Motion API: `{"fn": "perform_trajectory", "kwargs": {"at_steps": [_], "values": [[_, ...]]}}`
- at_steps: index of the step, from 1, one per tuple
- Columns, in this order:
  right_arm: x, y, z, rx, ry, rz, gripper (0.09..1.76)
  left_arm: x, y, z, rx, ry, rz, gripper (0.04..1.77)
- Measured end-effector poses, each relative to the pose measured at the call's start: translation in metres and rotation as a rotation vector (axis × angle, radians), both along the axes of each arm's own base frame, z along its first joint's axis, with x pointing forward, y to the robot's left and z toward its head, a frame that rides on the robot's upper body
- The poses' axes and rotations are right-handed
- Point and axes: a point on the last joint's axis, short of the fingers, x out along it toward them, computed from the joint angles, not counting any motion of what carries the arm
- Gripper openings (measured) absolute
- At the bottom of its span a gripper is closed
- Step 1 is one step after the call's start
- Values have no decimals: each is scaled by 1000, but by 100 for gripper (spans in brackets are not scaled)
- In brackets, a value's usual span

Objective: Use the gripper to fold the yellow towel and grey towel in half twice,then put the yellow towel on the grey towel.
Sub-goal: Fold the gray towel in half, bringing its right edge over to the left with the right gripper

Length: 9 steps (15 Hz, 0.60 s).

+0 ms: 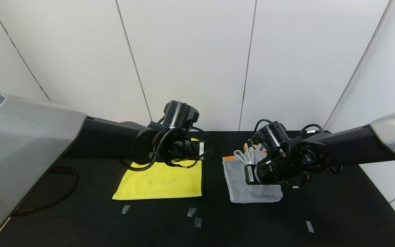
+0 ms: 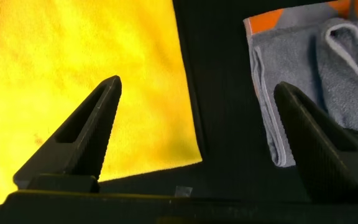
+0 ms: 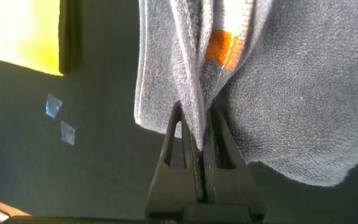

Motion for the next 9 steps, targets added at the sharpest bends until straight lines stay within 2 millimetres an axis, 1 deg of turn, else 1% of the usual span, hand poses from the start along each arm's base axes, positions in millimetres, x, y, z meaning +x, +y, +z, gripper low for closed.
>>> {"fn": "perform_trajectory", "kwargs": {"at_steps": [2, 4, 7, 9], "values": [[0, 2, -2, -2, 2, 5, 48, 0, 0, 0, 0, -1, -1, 172], [-1, 3, -3, -3, 5, 8, 76, 0, 0, 0, -1, -1, -1, 172], [-1, 4, -3, -3, 4, 10, 106, 0, 0, 0, -2, -1, -1, 172], [-3, 6, -1, -1, 1, 15, 121, 0, 0, 0, -3, -1, 0, 172]]}}
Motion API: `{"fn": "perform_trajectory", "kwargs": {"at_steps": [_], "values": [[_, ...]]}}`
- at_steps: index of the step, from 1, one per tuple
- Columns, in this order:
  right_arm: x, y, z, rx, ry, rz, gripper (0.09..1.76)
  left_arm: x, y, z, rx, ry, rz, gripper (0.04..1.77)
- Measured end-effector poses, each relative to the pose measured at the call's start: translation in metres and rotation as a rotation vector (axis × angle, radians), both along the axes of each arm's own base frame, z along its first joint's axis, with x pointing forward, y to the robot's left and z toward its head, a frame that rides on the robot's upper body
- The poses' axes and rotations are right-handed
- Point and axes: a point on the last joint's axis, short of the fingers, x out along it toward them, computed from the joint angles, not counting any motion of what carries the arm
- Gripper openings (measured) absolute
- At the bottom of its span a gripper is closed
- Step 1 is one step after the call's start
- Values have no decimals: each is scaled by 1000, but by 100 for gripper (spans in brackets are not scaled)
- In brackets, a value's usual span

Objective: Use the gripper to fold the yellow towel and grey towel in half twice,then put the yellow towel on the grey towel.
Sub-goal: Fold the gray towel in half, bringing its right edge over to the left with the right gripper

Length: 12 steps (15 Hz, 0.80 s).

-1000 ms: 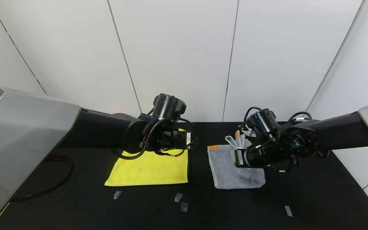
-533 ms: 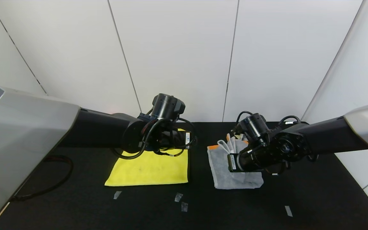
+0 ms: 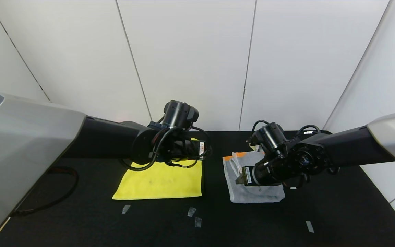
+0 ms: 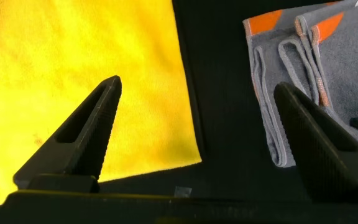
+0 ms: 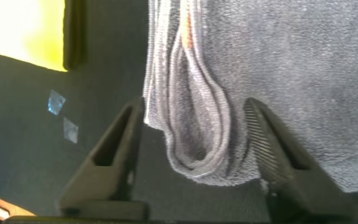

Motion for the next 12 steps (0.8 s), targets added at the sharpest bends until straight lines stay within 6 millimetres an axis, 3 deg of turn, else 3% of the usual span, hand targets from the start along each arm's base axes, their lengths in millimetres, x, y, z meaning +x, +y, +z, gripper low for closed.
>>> {"fn": "perform_trajectory", "kwargs": {"at_steps": [5, 12], "values": [[-10, 15, 4, 16, -2, 33, 144, -1, 1, 1, 0, 0, 2, 172], [-30, 46, 4, 33, -5, 106, 160, -4, 6, 5, -2, -3, 8, 172]]}}
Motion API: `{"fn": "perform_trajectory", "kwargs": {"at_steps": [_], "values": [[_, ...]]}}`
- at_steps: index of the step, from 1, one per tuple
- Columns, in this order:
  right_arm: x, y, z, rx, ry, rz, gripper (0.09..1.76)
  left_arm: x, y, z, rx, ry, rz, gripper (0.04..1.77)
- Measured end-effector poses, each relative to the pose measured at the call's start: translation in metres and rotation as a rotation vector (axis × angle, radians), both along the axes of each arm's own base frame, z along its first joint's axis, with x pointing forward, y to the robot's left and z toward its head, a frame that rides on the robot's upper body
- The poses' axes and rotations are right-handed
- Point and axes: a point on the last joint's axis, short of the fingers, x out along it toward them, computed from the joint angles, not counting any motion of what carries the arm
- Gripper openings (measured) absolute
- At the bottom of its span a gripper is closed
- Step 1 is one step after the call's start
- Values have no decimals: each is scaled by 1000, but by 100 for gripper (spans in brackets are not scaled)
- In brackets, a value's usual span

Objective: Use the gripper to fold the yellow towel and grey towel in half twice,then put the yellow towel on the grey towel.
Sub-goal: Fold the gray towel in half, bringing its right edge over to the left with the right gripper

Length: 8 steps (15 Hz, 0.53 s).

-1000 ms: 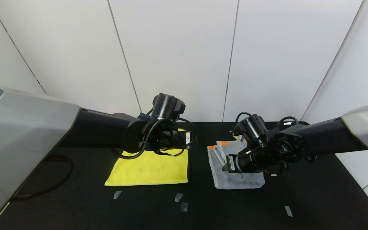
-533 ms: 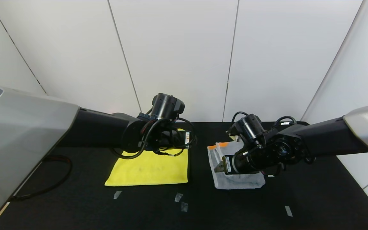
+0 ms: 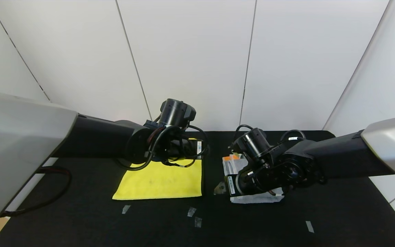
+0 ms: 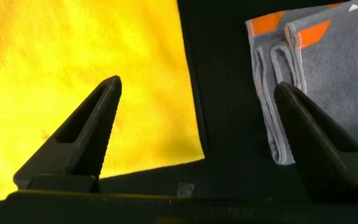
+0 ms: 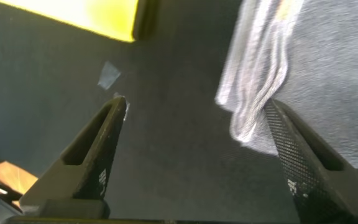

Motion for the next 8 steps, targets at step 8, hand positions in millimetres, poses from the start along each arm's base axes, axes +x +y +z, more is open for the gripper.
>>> {"fn": "perform_trajectory", "kwargs": {"at_steps": [8], "values": [[-14, 31, 19, 39, -57, 81, 167, -3, 44, 13, 3, -1, 71, 172]]}}
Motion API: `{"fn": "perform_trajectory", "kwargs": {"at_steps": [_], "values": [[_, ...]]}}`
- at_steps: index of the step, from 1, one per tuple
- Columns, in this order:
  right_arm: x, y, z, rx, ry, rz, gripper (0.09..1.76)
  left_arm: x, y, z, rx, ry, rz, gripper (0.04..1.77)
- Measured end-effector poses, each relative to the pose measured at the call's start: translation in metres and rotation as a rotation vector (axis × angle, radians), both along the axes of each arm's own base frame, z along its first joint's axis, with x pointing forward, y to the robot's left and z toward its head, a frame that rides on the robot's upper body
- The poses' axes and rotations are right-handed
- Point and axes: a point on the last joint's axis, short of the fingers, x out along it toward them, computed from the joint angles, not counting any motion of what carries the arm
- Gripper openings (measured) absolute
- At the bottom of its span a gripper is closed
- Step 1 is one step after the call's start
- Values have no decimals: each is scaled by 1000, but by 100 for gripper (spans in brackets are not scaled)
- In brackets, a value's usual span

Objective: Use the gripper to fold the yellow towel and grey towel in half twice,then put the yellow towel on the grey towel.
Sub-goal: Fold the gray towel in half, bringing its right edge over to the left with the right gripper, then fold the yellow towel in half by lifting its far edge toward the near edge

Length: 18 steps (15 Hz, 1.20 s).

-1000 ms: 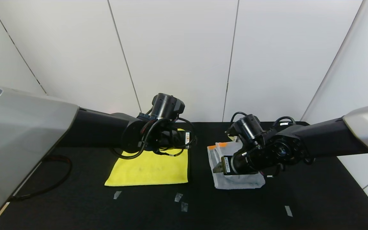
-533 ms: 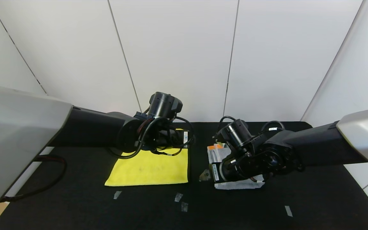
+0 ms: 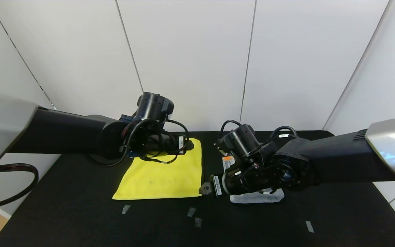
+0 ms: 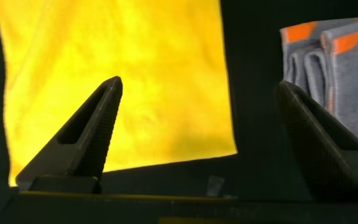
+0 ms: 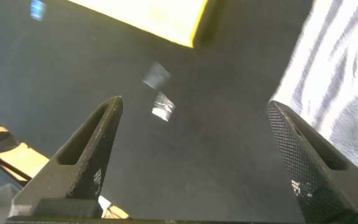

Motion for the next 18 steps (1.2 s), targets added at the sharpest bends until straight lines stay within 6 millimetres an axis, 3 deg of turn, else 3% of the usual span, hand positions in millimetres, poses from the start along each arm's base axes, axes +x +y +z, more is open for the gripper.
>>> {"fn": "perform_trajectory", "kwargs": {"at_steps": [4, 9, 11, 18], "values": [[1, 7, 5, 15, -18, 13, 169, -3, 17, 1, 9, 7, 27, 172], [10, 31, 8, 34, -39, 40, 170, -18, 84, -2, 17, 64, 53, 172], [10, 40, 6, 26, -30, 54, 170, -21, 101, 1, 12, 65, 88, 172], [14, 43, 2, 24, -28, 53, 170, -23, 107, 4, 9, 60, 105, 172]]}}
